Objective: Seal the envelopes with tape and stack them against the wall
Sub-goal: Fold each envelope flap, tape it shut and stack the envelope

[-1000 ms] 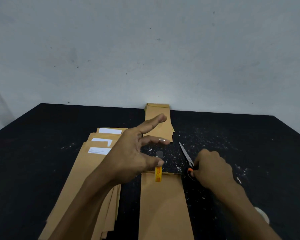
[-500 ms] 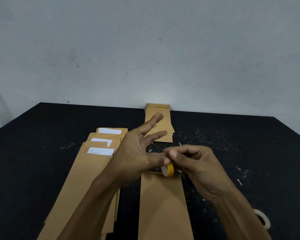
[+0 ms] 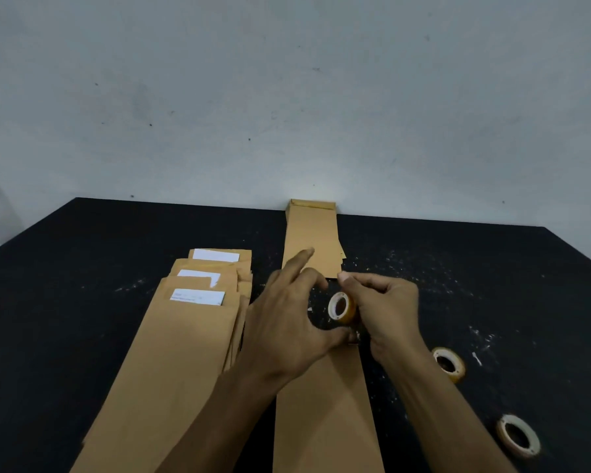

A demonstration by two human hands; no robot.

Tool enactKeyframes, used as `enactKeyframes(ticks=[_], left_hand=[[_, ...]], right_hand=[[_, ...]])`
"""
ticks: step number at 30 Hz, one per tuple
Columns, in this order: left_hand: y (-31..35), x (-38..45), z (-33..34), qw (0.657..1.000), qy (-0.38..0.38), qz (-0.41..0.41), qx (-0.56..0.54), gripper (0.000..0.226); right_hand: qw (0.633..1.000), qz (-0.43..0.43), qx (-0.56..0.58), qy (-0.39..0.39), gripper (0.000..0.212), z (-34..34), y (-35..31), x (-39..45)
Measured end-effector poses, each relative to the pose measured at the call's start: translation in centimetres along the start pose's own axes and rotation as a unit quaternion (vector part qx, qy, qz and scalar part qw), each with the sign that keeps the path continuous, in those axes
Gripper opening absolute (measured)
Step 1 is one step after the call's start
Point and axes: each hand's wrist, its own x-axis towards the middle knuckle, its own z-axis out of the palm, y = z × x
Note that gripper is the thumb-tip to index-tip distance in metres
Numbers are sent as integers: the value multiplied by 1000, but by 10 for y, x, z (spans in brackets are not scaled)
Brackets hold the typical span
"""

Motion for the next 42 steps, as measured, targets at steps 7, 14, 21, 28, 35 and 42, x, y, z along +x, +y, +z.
enactKeyframes(ticks=[7, 14, 21, 28, 35, 42], left_hand=[[-18, 12, 12, 998, -2, 1, 62, 16], [-38, 23, 18, 987, -54, -66, 137, 18], [-42, 28, 24, 983, -67, -63, 160, 28], [-42, 30, 20, 982, -78, -73, 159, 29], [-26, 23, -24, 911, 59, -124, -389, 40], [-10, 11, -40, 766, 66, -142, -624, 52]], right_hand=[[997, 72, -31, -19, 8, 11, 16, 29], [932, -14, -355, -69, 19, 22, 37, 59], [915, -55, -395, -59, 9, 29, 43, 70], [932, -36, -356, -65, 19, 21, 36, 68], [973, -76, -198, -93, 8, 8, 8, 28], [981, 27, 33, -191, 8, 14, -24, -19]])
